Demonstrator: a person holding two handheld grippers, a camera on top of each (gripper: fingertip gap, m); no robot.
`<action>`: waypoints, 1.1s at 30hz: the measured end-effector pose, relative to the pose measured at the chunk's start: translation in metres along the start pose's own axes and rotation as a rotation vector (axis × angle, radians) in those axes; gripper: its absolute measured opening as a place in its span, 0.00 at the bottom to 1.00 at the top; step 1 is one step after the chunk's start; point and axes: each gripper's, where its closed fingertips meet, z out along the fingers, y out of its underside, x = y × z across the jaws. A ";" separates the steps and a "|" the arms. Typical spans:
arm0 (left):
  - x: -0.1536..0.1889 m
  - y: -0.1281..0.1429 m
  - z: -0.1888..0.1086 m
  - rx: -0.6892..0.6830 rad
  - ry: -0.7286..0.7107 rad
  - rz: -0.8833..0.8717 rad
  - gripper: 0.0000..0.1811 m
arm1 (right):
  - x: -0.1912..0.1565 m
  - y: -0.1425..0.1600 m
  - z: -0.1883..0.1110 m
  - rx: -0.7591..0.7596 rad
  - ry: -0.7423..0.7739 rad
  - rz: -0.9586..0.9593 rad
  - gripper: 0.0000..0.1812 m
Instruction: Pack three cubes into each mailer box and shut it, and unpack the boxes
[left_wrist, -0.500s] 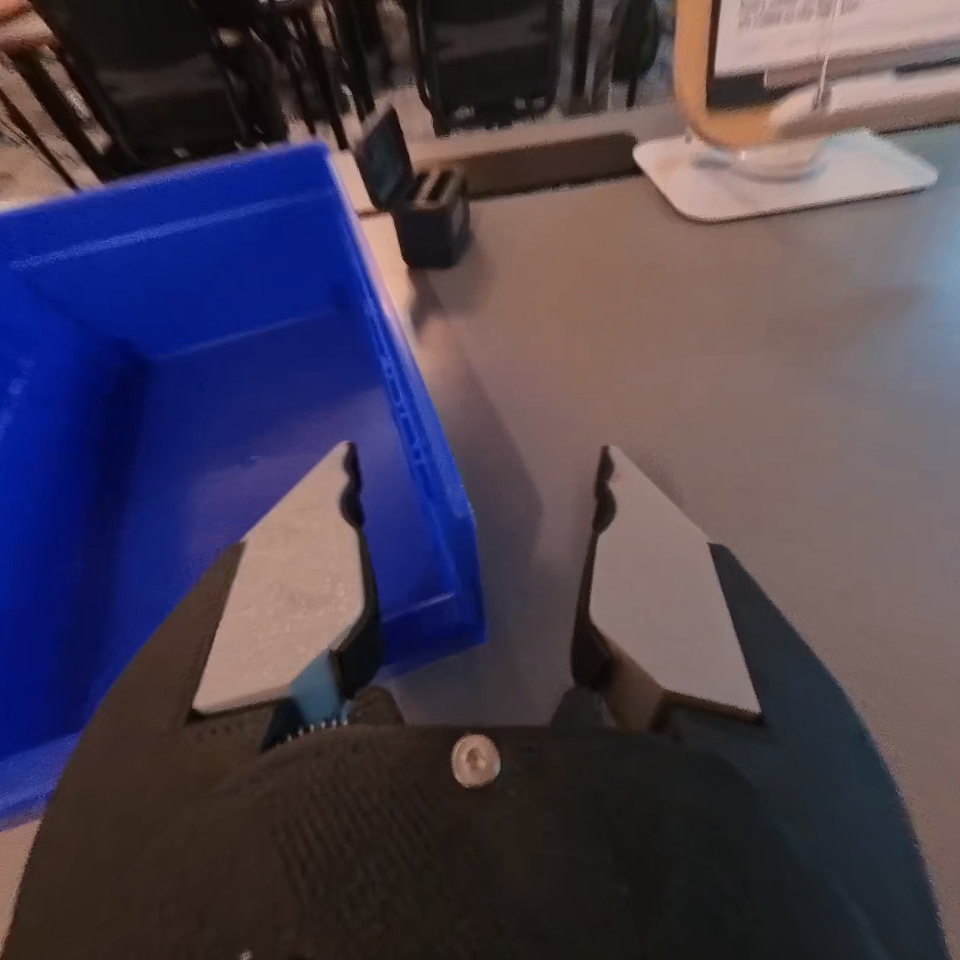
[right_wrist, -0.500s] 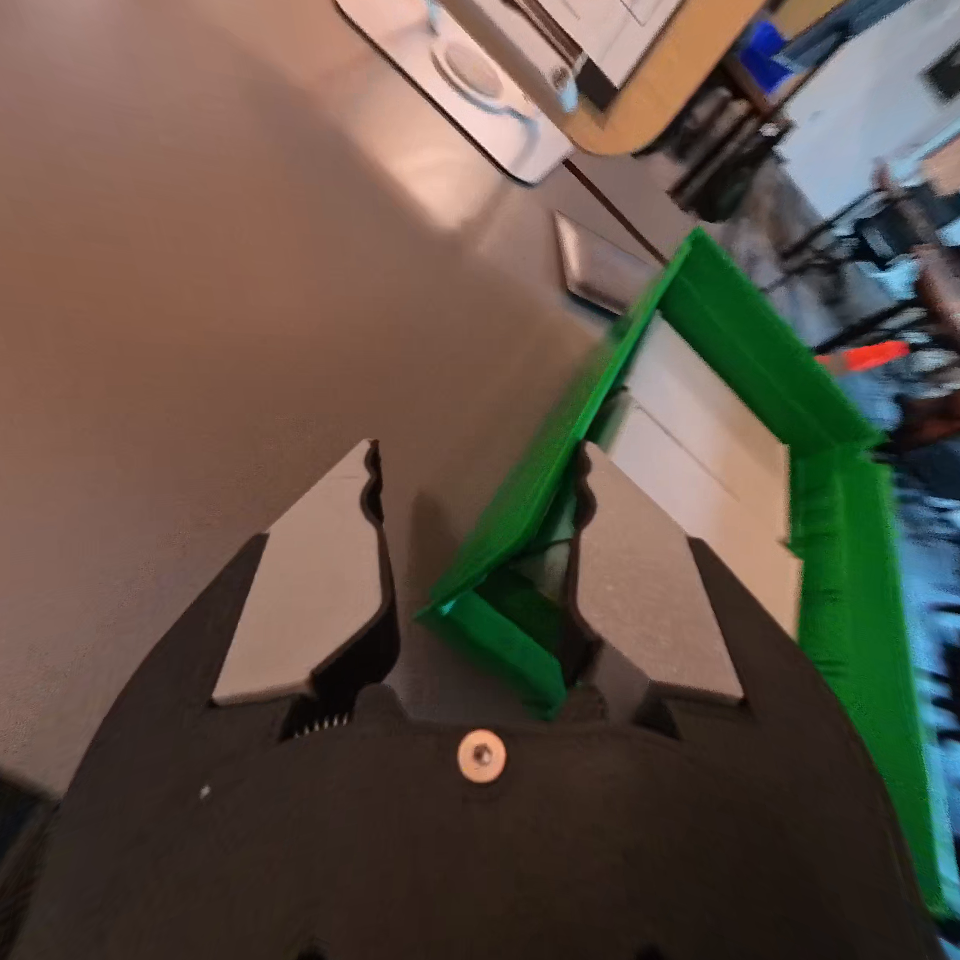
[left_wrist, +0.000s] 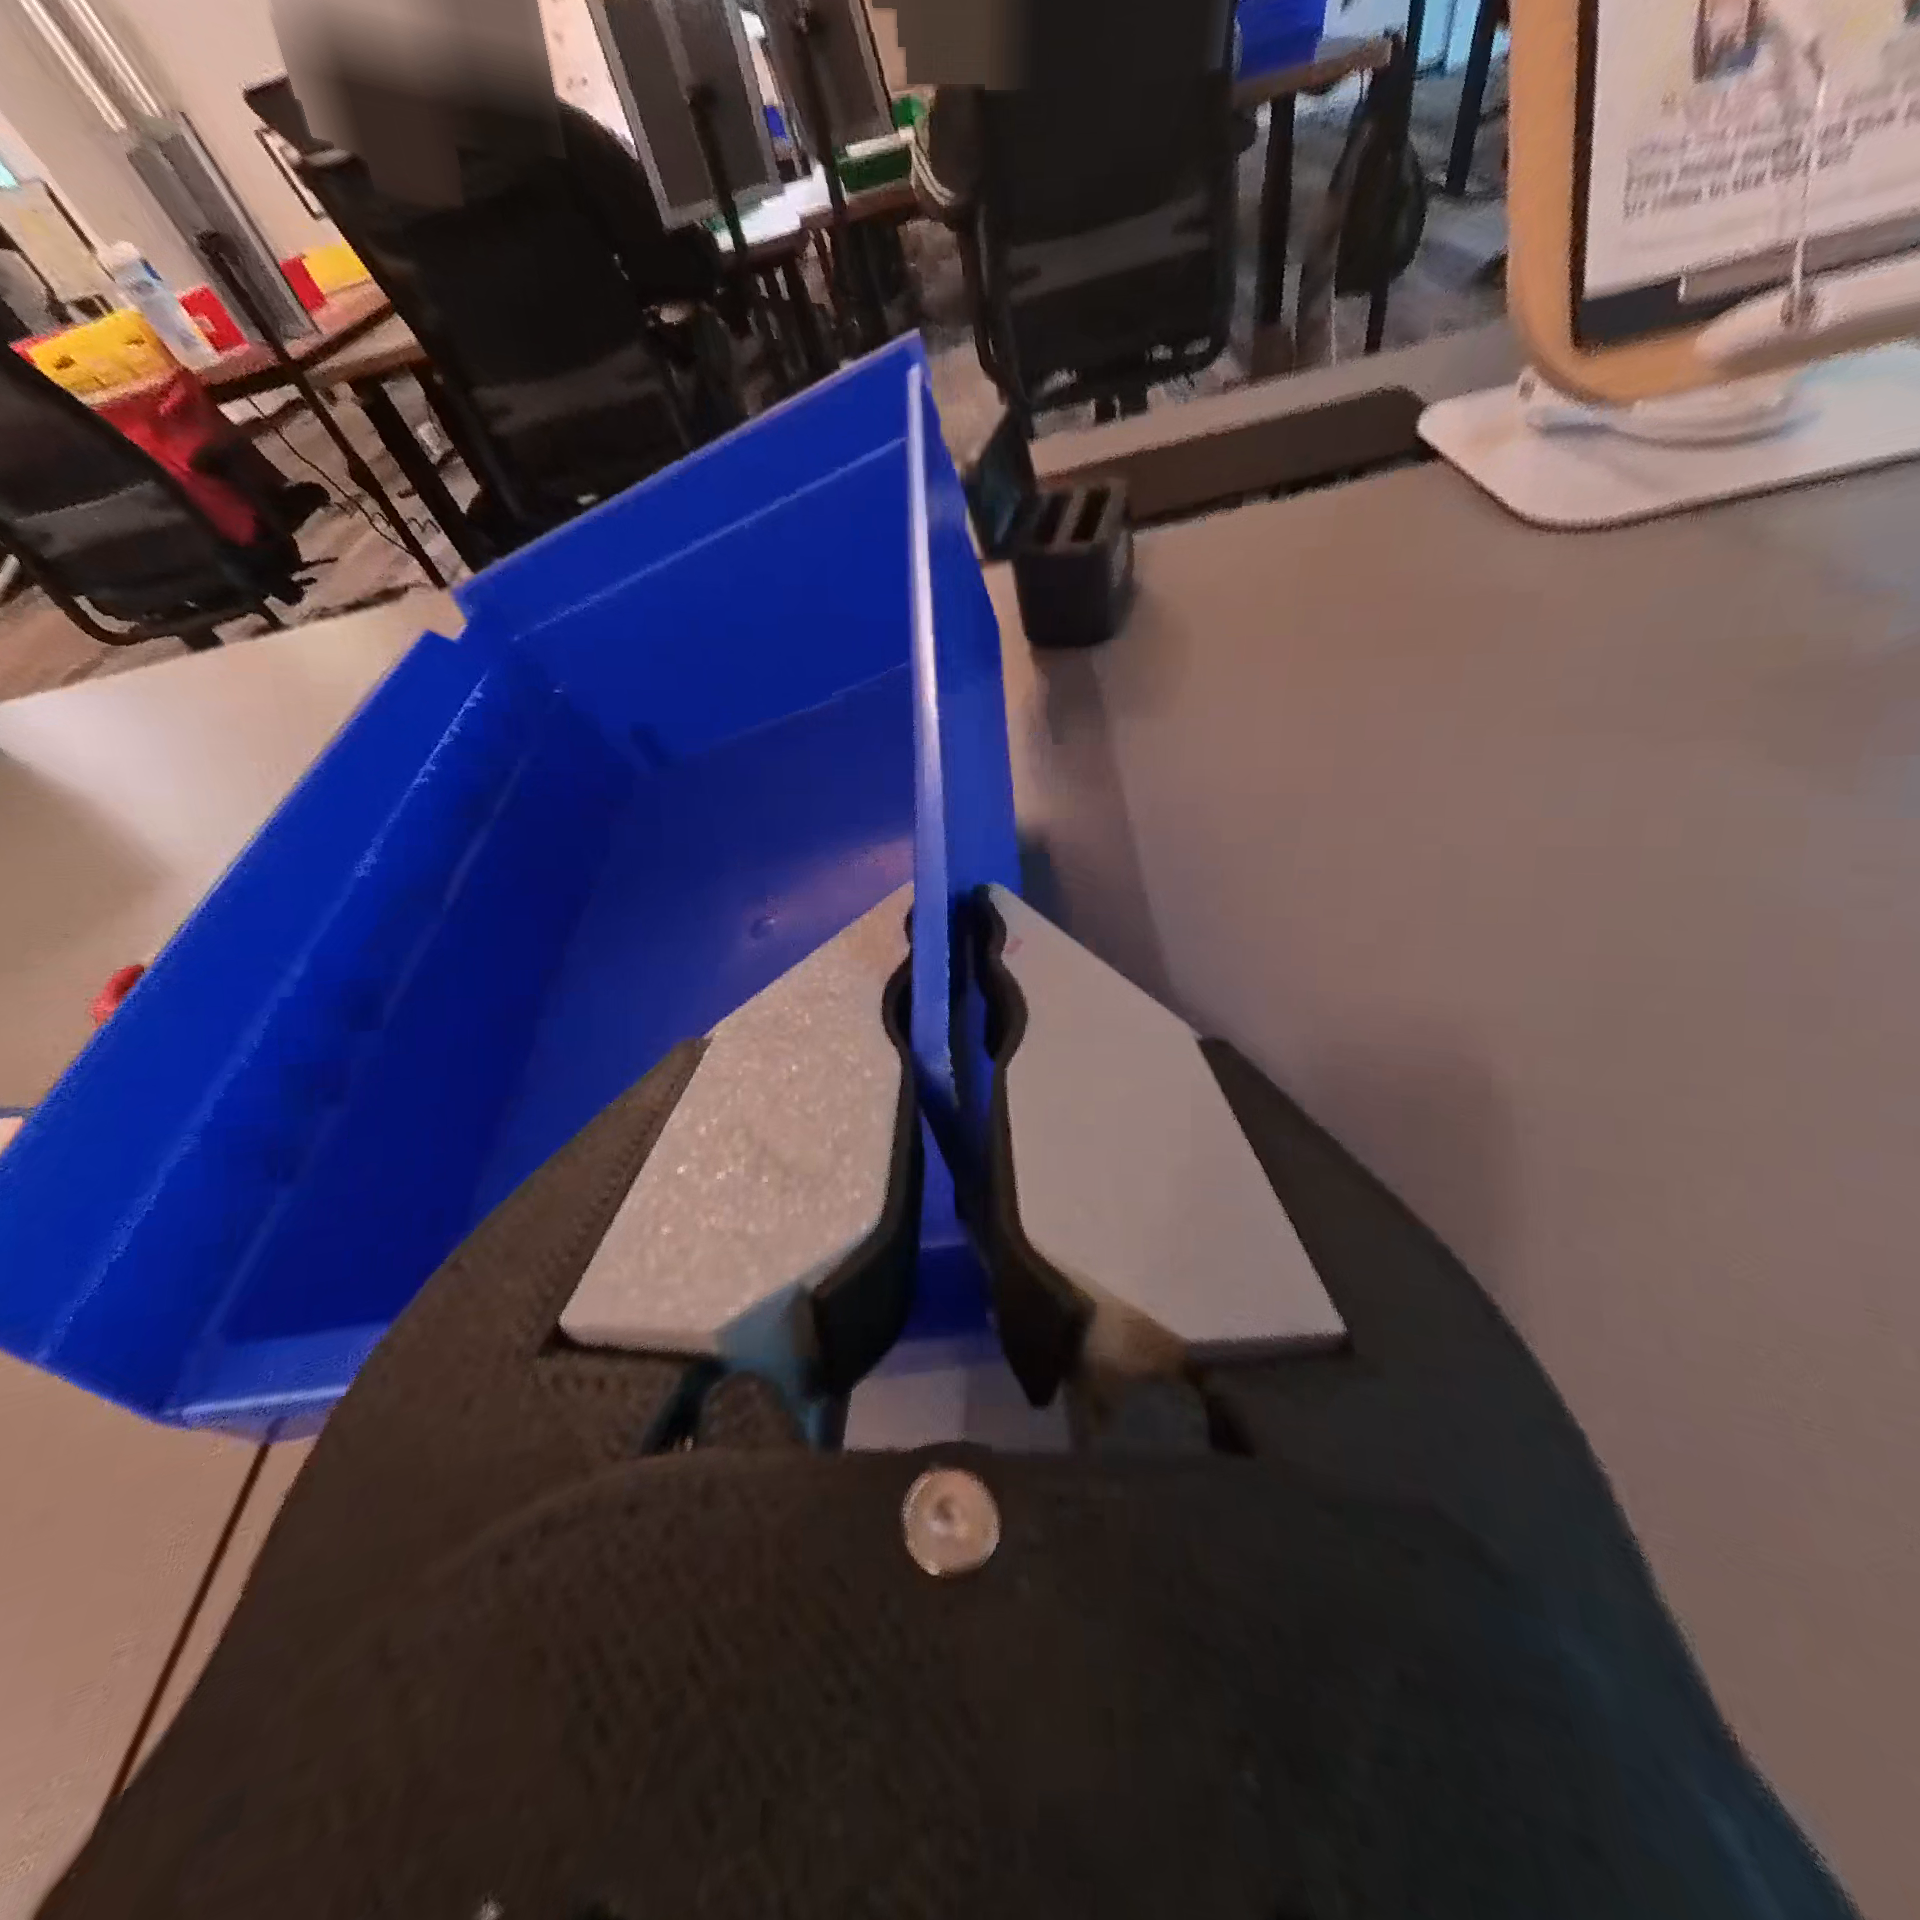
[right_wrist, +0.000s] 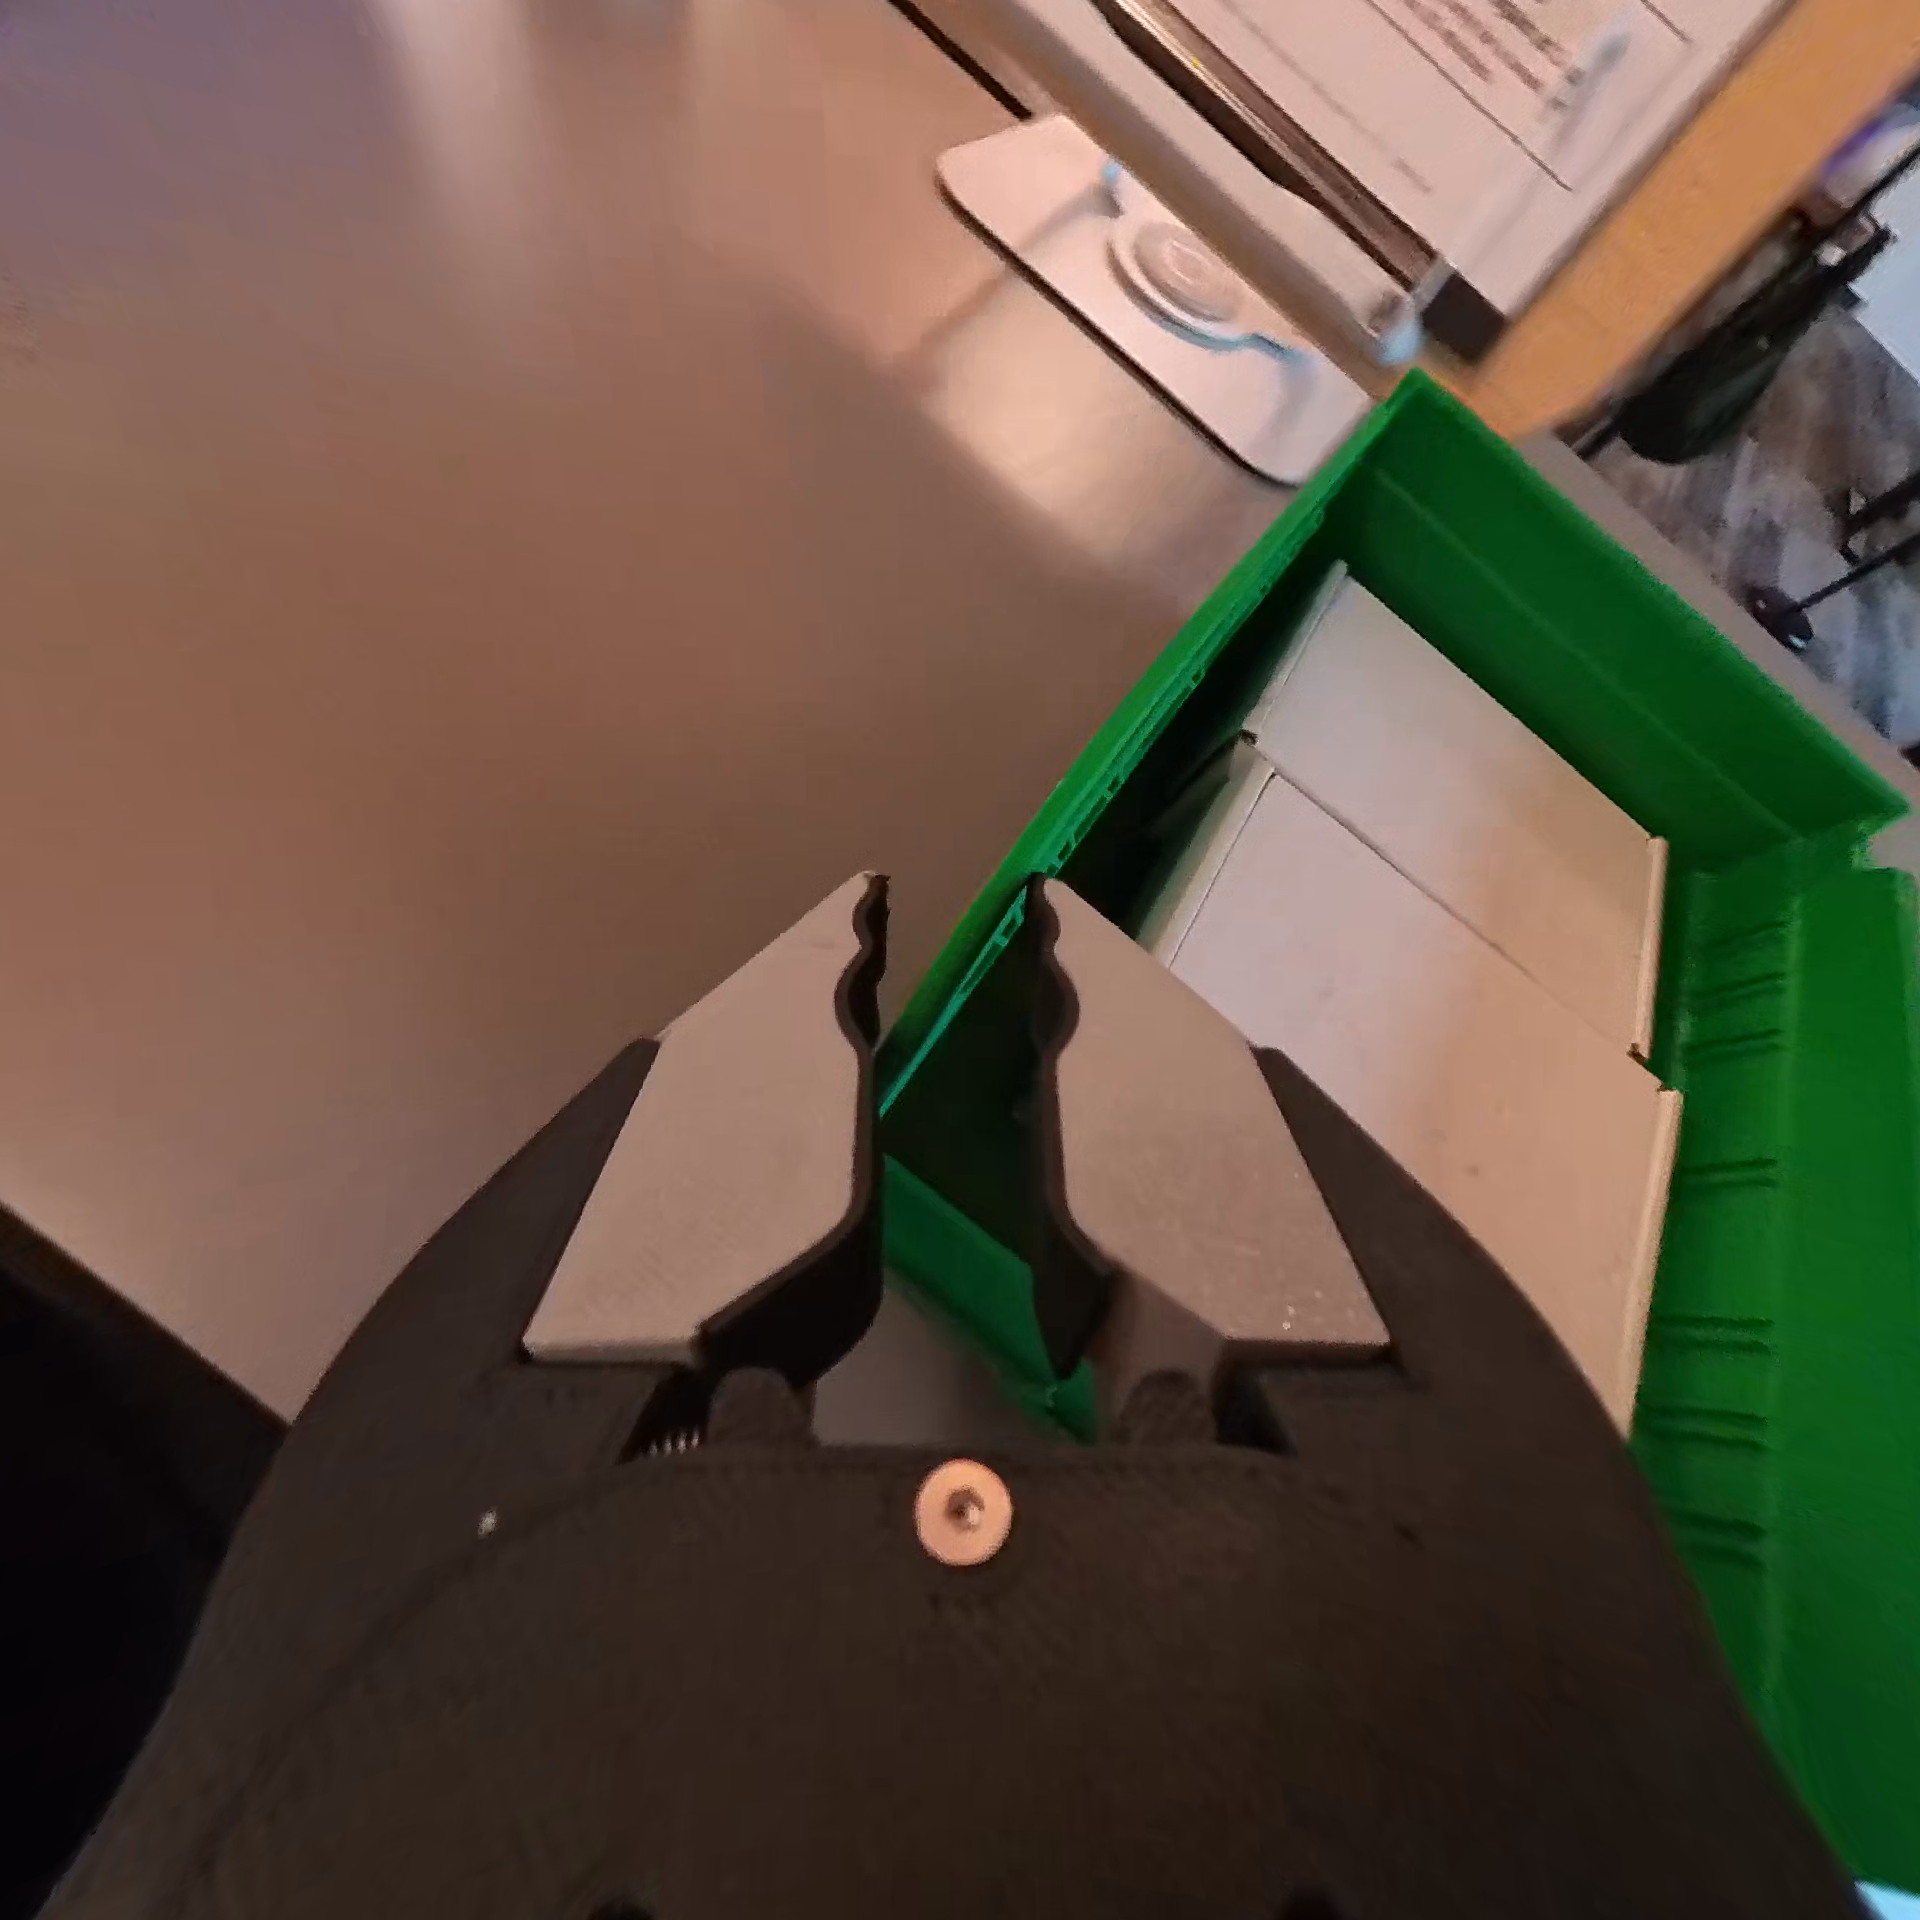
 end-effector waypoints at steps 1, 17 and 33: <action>-0.003 -0.006 -0.005 0.024 -0.005 -0.009 0.02 | -0.014 -0.009 0.004 0.011 -0.023 -0.010 0.13; -0.069 -0.067 -0.108 0.273 -0.171 -0.019 0.01 | -0.314 -0.198 0.081 0.217 -0.445 -0.237 0.17; -0.030 -0.105 -0.141 0.366 -0.142 0.114 0.01 | -0.286 -0.228 0.031 0.360 -0.691 -0.187 0.31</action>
